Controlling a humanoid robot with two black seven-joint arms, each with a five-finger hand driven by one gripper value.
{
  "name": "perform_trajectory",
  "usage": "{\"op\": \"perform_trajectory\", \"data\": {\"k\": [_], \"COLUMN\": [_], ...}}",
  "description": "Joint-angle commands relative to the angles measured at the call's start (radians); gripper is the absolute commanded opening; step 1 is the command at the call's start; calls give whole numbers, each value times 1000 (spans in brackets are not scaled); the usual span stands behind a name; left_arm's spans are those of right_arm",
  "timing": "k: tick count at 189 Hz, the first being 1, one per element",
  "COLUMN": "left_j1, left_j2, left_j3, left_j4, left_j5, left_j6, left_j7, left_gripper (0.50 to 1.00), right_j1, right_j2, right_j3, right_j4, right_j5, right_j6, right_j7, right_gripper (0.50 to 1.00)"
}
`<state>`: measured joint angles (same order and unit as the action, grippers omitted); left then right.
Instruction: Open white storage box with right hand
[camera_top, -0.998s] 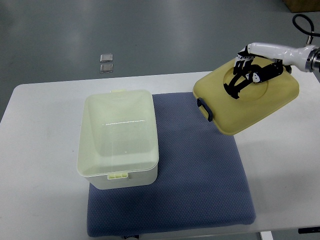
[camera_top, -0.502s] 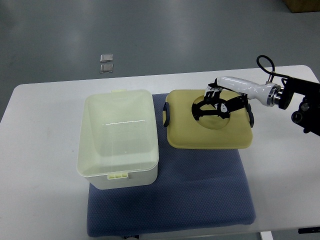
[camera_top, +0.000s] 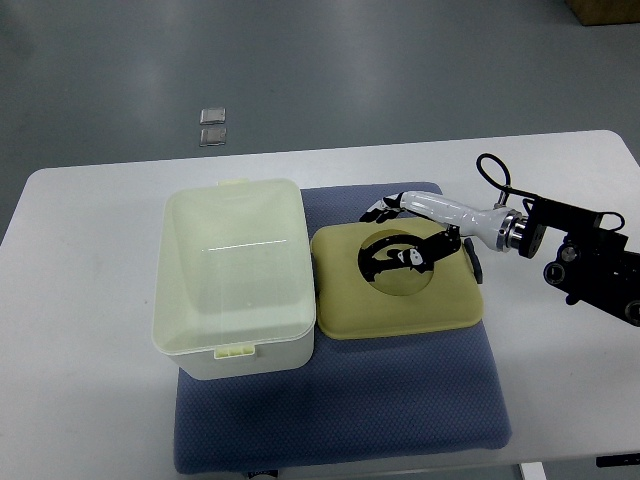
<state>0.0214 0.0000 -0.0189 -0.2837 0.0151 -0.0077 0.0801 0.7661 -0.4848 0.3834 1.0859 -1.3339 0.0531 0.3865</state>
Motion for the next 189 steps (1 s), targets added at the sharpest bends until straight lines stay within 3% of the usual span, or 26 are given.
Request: {"op": "perform_trajectory", "data": {"k": [1, 47, 74, 94, 122, 142, 174, 189], "left_j1": [0, 0, 0, 0, 0, 0, 0, 0], "left_j2": [0, 0, 0, 0, 0, 0, 0, 0], "left_j3": [-1, 2, 4, 4, 5, 7, 7, 5], "left_j4": [0, 0, -2, -2, -3, -11, -17, -15], "left_j5": [0, 0, 0, 0, 2, 2, 2, 2], "left_j6": [0, 0, 0, 0, 0, 0, 0, 0], "left_j7": [0, 0, 0, 0, 1, 1, 1, 1], "left_gripper": [1000, 1000, 1000, 1000, 1000, 1000, 1000, 1000], "right_j1": [-1, 13, 7, -1, -5, -16, -48, -76], "right_j2": [-3, -52, -61, -49, -15, -8, 40, 83], "right_j3": [9, 28, 147, 246, 293, 298, 311, 370], "right_j4": [-1, -1, -3, -21, -49, -54, -101, -106], "right_j5": [7, 41, 213, 492, 1126, 1525, 1671, 1671], "right_j6": [-1, 10, 10, 14, 2, 16, 25, 70], "right_j7": [0, 0, 0, -12, -127, -164, -158, -156], "right_gripper": [928, 928, 928, 928, 928, 928, 928, 928]}}
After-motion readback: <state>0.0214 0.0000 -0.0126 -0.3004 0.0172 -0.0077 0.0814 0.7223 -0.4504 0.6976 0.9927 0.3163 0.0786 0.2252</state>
